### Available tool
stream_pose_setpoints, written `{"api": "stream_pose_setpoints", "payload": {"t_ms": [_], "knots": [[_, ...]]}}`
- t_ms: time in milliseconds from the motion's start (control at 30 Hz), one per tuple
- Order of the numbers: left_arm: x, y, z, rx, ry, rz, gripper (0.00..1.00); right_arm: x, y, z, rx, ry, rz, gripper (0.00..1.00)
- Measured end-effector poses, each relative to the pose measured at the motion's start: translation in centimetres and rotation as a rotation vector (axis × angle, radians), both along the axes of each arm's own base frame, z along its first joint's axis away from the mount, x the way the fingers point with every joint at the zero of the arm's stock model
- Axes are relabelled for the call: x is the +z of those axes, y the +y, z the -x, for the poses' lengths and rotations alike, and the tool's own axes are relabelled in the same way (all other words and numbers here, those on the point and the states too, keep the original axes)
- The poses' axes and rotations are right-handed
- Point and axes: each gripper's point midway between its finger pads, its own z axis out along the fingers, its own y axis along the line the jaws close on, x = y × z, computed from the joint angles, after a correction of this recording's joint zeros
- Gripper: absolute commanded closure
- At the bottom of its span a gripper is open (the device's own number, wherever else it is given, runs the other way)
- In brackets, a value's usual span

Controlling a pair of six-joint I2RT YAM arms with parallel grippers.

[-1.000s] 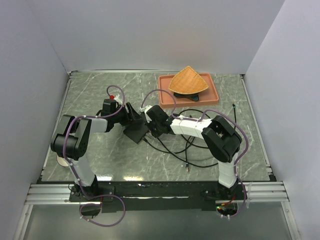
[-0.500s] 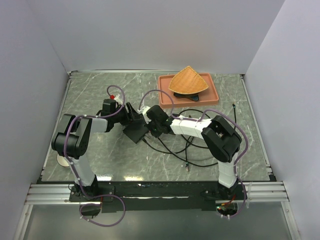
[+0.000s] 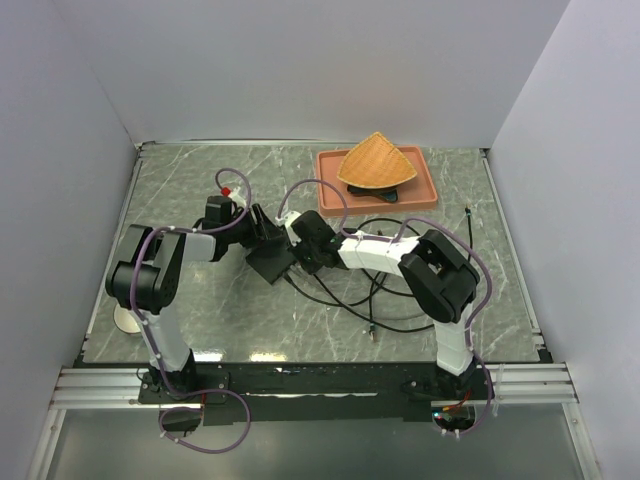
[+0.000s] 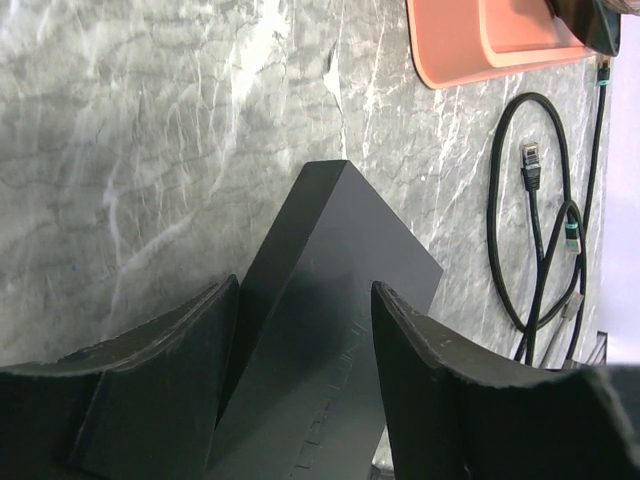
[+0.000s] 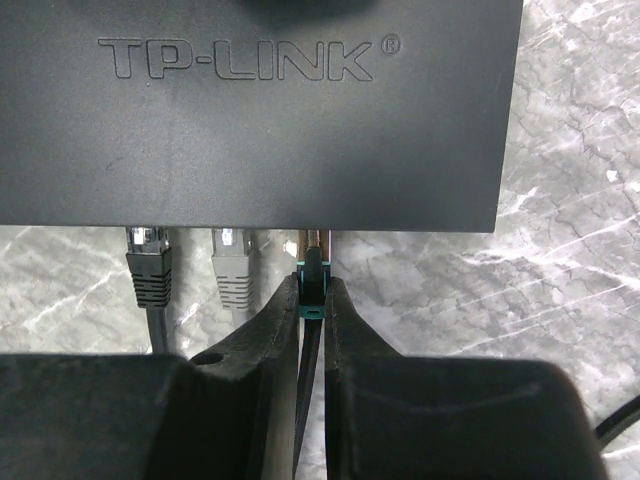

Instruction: Insert the plug into the switch port

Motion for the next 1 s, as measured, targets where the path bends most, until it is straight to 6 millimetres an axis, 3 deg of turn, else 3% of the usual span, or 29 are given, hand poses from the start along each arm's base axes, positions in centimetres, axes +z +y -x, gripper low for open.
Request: {"api": "stream_pose_setpoints", "payload": {"t_ms": [633, 1000], "knots": [[-0.6, 0.0, -1.3, -0.075, -0.02, -0.06, 0.58, 0.1, 0.2, -1.5, -0.047, -0.001, 0.022, 1.0], [-0.7, 0.1, -1.1, -0.106, -0.012, -0.087, 0.63, 0.1, 0.4, -1.7, -0.058, 0.041, 0.063, 1.0]]}}
